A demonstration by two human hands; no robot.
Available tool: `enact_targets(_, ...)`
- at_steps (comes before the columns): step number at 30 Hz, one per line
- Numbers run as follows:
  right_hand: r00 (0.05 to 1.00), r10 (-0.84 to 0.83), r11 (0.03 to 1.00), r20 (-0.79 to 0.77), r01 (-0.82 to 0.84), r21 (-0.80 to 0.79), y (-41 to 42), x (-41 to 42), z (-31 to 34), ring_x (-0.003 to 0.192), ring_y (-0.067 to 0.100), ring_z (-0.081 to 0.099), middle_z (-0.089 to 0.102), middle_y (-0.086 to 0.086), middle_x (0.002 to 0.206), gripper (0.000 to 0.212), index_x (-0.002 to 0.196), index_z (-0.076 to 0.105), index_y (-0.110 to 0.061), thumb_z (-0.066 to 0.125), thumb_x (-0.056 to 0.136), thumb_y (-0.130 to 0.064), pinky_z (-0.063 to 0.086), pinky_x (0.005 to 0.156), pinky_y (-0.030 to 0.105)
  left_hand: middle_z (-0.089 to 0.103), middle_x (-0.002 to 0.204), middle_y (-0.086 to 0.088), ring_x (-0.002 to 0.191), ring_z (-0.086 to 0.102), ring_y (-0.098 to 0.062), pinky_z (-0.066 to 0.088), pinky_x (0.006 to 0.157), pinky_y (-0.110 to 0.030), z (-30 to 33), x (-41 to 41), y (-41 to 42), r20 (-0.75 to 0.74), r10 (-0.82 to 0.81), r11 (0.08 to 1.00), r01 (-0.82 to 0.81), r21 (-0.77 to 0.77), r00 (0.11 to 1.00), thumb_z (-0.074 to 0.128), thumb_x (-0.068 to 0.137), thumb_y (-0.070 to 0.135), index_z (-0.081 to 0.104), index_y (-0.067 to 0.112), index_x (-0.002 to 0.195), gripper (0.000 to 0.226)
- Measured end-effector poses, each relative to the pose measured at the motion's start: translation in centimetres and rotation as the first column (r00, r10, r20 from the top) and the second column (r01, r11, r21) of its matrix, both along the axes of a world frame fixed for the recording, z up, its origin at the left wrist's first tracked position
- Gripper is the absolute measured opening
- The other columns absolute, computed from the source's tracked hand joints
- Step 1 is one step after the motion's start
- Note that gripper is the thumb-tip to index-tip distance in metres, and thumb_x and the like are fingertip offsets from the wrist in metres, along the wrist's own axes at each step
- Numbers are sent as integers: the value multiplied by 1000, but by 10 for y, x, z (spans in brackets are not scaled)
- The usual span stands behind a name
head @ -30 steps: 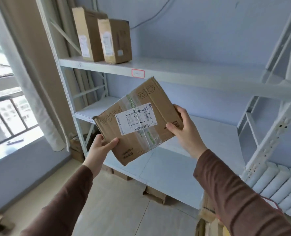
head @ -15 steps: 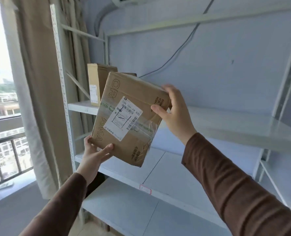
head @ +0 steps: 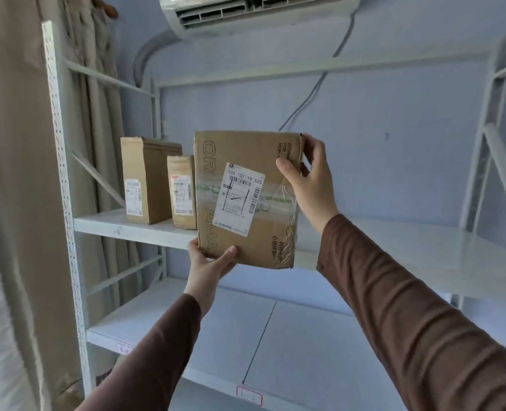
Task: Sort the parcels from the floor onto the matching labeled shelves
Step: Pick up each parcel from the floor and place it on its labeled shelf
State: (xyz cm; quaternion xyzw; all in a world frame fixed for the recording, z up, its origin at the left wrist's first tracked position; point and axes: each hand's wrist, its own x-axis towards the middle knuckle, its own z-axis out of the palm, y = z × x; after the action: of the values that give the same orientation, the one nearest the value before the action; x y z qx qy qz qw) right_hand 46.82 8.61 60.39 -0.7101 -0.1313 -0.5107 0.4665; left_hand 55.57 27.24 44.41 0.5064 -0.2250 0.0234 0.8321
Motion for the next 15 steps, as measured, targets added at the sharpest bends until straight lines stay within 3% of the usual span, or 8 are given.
enact_targets(3, 996, -61, 998, -57, 61, 5, -5, 23, -9, 110, -22, 55, 52, -33, 126, 65, 152, 38, -19, 72, 96, -24, 46, 101, 17, 55, 133, -12, 112, 69, -21, 60, 91, -36, -3, 28, -7, -2, -44, 998, 44, 47, 999, 78, 87, 5, 35, 16, 138, 68)
enact_targets(7, 975, -121, 992, -186, 113, -55, -15, 45, -30, 107, -30, 50, 53, -37, 123, 66, 156, 37, -22, 68, 98, -24, 38, 92, 0, 53, 133, -10, 118, 67, -25, 60, 93, -34, -10, 55, -15, -27, -86, 994, 88, 63, 996, 77, 88, 4, 36, 19, 140, 68)
enact_targets(10, 951, -162, 984, -263, 136, -115, -18, 51, -57, 111, -24, 52, 60, -29, 129, 65, 152, 40, -34, 71, 95, -29, 42, 97, 6, 54, 131, -11, 118, 66, -24, 60, 93, -33, -12, 72, -18, -34, -92, 992, 94, 84, 995, 76, 89, 4, 39, 19, 137, 63)
enact_targets(12, 939, -162, 986, -304, 140, -92, -20, 51, -79, 106, -22, 57, 64, -31, 121, 61, 140, 43, -41, 77, 90, -35, 47, 93, 10, 60, 127, -9, 117, 66, -25, 59, 92, -35, -12, 81, -17, 1, -69, 984, 68, 163, 998, 75, 91, 10, 43, 21, 136, 57)
enact_targets(15, 901, -147, 989, -408, 121, -89, -23, 50, -112, 102, -12, 65, 72, -27, 111, 70, 138, 41, -48, 83, 83, -44, 52, 91, 23, 69, 120, -2, 115, 65, -22, 54, 96, -34, -17, 103, -8, 125, 39, 947, -77, 312, 991, 78, 91, 29, 55, 30, 132, 47)
